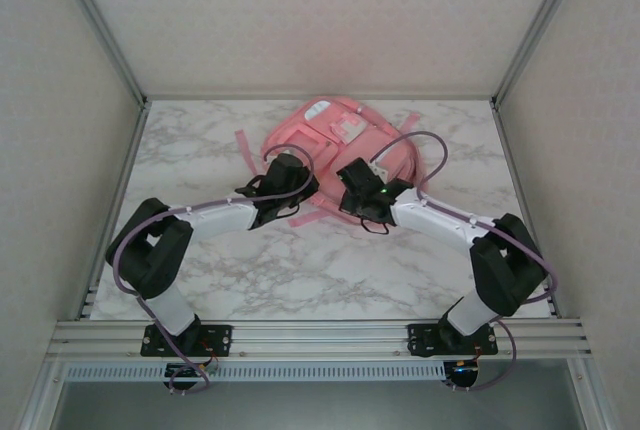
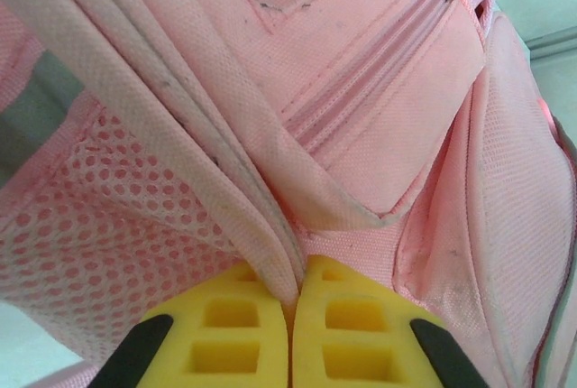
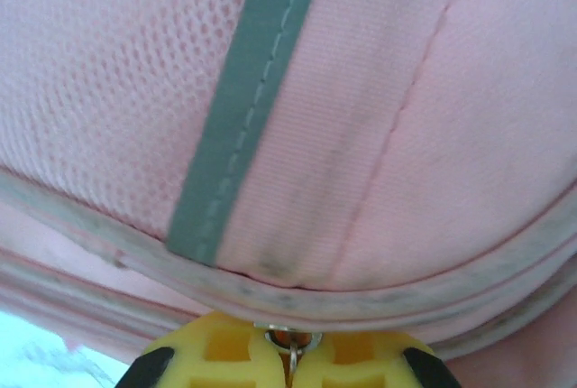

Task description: Pack the student bag

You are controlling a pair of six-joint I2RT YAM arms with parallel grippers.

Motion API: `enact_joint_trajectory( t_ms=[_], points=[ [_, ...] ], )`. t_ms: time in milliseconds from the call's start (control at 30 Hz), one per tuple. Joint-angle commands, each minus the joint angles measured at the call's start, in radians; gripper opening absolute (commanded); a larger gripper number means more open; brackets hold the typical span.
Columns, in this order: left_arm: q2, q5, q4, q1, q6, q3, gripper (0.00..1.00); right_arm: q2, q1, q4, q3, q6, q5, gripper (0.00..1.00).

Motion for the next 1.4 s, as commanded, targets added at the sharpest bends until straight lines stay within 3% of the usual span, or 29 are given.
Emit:
enact_joint_trajectory(
  t_ms=[0,100,300,400,533,633,733,867,1100,1367],
  points=[
    [-0.045,0.016,-0.066,0.070,0.104,0.012,0.00,-0.028,-0.056,-0.122,-0.042,-0.283,-0.065,0.00],
    [-0.041,0.043,-0.107,0.108,0.159,0.030,0.00,-0.020,-0.096,-0.186,-0.042,-0.442,-0.154,0.00],
    [-0.006,0.103,-0.212,0.185,0.332,0.096,0.00,-0.006,-0.160,-0.304,0.006,-0.701,-0.206,0.00],
    [0.044,0.121,-0.297,0.241,0.421,0.176,0.00,-0.003,-0.169,-0.285,0.026,-0.740,-0.302,0.00],
    [0.117,0.109,-0.434,0.305,0.441,0.299,0.02,0.046,-0.160,-0.219,0.057,-0.732,-0.465,0.00],
    [0.143,0.045,-0.536,0.319,0.386,0.381,0.29,0.083,-0.123,-0.167,0.086,-0.714,-0.504,0.00],
    [0.095,0.104,-0.515,0.308,0.289,0.349,0.52,0.111,-0.083,-0.118,0.117,-0.692,-0.520,0.00],
    [-0.035,0.147,-0.398,0.236,0.129,0.208,0.60,0.153,-0.047,-0.082,0.155,-0.676,-0.522,0.00],
    [-0.130,0.085,-0.222,0.044,-0.112,0.035,0.55,0.193,-0.030,-0.081,0.180,-0.680,-0.523,0.00],
    [-0.016,0.035,-0.171,-0.012,-0.144,0.054,0.28,0.143,-0.030,-0.106,0.137,-0.722,-0.556,0.00]
  ],
)
